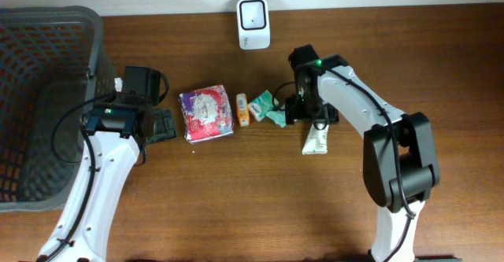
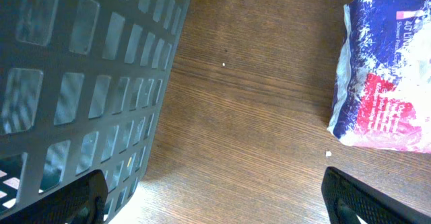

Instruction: Scan the item barcode

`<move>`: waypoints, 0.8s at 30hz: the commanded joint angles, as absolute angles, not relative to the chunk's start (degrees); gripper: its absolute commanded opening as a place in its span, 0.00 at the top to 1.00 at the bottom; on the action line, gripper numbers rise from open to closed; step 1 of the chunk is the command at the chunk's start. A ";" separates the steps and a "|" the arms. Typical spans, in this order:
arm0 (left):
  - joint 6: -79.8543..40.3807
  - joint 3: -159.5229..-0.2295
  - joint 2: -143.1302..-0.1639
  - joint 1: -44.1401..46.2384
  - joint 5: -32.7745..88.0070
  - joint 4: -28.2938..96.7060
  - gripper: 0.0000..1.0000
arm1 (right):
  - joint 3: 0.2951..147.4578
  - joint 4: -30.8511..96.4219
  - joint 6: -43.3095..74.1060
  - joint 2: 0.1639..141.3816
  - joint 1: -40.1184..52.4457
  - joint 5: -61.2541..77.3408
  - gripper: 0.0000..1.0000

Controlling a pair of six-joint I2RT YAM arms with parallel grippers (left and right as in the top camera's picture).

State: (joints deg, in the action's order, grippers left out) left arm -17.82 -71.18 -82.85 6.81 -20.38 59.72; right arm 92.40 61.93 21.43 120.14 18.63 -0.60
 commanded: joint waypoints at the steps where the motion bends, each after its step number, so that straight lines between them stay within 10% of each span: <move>1: -18.44 -71.05 -82.72 6.59 -20.34 59.61 0.01 | 103.70 69.21 21.30 120.27 18.15 -3.31 0.06; 10: -18.44 -71.05 -82.72 6.59 -20.36 59.61 0.01 | 102.89 73.49 9.37 120.38 -1.34 19.55 0.01; 18: -18.44 -71.05 -82.72 6.59 -20.34 59.61 0.01 | 79.59 48.42 6.81 120.38 -5.89 41.58 0.01; 24: -18.44 -71.05 -82.72 6.59 -20.36 59.61 0.01 | 75.57 39.92 8.43 120.38 -5.17 41.58 0.55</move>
